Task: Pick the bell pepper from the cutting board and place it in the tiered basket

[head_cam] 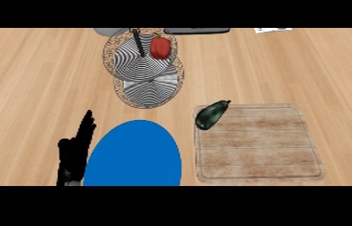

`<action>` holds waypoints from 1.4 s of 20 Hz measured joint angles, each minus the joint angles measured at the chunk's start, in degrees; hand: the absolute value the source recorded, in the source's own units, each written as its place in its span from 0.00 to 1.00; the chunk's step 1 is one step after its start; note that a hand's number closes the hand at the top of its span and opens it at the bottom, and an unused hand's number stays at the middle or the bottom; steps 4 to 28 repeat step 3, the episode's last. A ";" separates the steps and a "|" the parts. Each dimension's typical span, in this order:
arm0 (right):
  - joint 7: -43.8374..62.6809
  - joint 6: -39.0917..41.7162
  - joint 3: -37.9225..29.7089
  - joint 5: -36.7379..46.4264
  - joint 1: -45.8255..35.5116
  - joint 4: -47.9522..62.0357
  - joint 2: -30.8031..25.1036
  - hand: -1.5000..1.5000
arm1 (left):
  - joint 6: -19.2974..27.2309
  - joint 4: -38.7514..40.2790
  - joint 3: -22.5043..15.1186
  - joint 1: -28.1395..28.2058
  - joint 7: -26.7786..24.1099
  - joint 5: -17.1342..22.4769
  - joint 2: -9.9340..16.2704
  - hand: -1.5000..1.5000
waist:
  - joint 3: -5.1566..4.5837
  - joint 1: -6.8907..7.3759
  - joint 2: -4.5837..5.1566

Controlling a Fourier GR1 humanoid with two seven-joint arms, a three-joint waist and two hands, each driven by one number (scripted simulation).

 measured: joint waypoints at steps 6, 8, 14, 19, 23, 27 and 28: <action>-1.03 6.99 -4.15 -5.10 6.62 -3.91 -4.62 0.00 | -0.35 -0.57 0.02 0.73 -0.16 0.08 0.18 0.50 | -0.01 0.31 0.10; -1.03 6.99 -4.15 -5.10 6.62 -3.91 -4.62 0.00 | -0.35 -0.57 0.02 0.73 -0.16 0.08 0.18 0.50 | -0.01 0.31 0.10; -1.03 6.99 -4.15 -5.10 6.62 -3.91 -4.62 0.00 | -0.35 -0.57 0.02 0.73 -0.16 0.08 0.18 0.50 | -0.01 0.31 0.10; -1.03 6.99 -4.15 -5.10 6.62 -3.91 -4.62 0.00 | -0.35 -0.57 0.02 0.73 -0.16 0.08 0.18 0.50 | -0.01 0.31 0.10; -1.03 6.99 -4.15 -5.10 6.62 -3.91 -4.62 0.00 | -0.35 -0.57 0.02 0.73 -0.16 0.08 0.18 0.50 | -0.01 0.31 0.10; -1.03 6.99 -4.15 -5.10 6.62 -3.91 -4.62 0.00 | -0.35 -0.57 0.02 0.73 -0.16 0.08 0.18 0.50 | -0.01 0.31 0.10; -1.03 6.99 -4.15 -5.10 6.62 -3.91 -4.62 0.00 | -0.35 -0.57 0.02 0.73 -0.16 0.08 0.18 0.50 | -0.01 0.31 0.10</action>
